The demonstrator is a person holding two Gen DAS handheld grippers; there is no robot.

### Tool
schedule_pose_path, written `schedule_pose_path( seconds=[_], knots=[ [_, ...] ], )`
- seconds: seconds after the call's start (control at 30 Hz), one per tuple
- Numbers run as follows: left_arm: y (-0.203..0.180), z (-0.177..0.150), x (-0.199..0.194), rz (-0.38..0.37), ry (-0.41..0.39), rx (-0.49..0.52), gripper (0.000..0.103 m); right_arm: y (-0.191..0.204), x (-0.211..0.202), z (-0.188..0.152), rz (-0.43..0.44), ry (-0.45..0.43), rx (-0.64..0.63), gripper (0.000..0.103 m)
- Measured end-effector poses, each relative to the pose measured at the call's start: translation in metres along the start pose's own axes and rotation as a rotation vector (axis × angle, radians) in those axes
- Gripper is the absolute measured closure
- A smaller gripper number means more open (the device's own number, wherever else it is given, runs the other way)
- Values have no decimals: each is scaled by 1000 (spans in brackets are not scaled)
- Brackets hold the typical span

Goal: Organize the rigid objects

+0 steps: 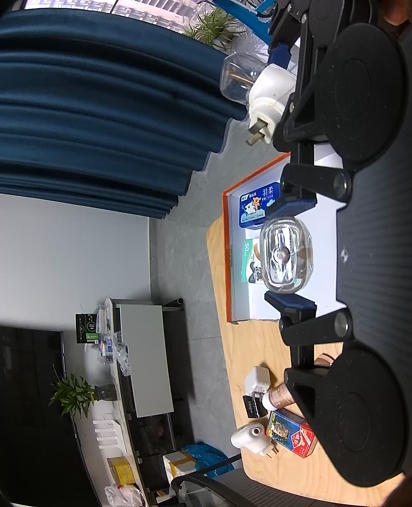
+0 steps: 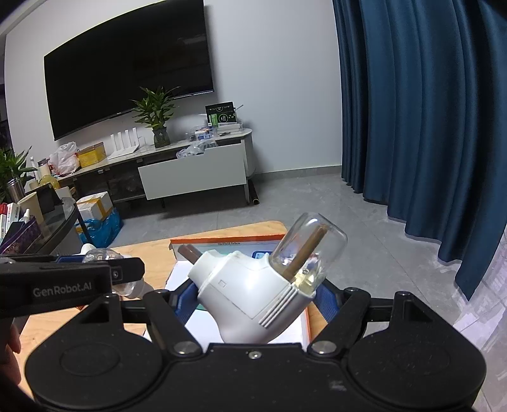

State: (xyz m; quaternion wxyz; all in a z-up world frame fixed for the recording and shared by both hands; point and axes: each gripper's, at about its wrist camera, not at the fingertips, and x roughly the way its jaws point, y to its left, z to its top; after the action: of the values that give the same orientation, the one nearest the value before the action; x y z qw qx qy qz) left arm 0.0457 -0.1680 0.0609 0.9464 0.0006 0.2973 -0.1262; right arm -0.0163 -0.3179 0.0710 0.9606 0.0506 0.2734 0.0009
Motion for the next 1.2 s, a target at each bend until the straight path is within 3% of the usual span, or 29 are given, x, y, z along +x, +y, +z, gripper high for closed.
schedule_pose_path(
  seconds=[1.2],
  knots=[
    [10,-6,1,-2,16,-52,53,1,1,-2,5,22,-21,15]
  ],
)
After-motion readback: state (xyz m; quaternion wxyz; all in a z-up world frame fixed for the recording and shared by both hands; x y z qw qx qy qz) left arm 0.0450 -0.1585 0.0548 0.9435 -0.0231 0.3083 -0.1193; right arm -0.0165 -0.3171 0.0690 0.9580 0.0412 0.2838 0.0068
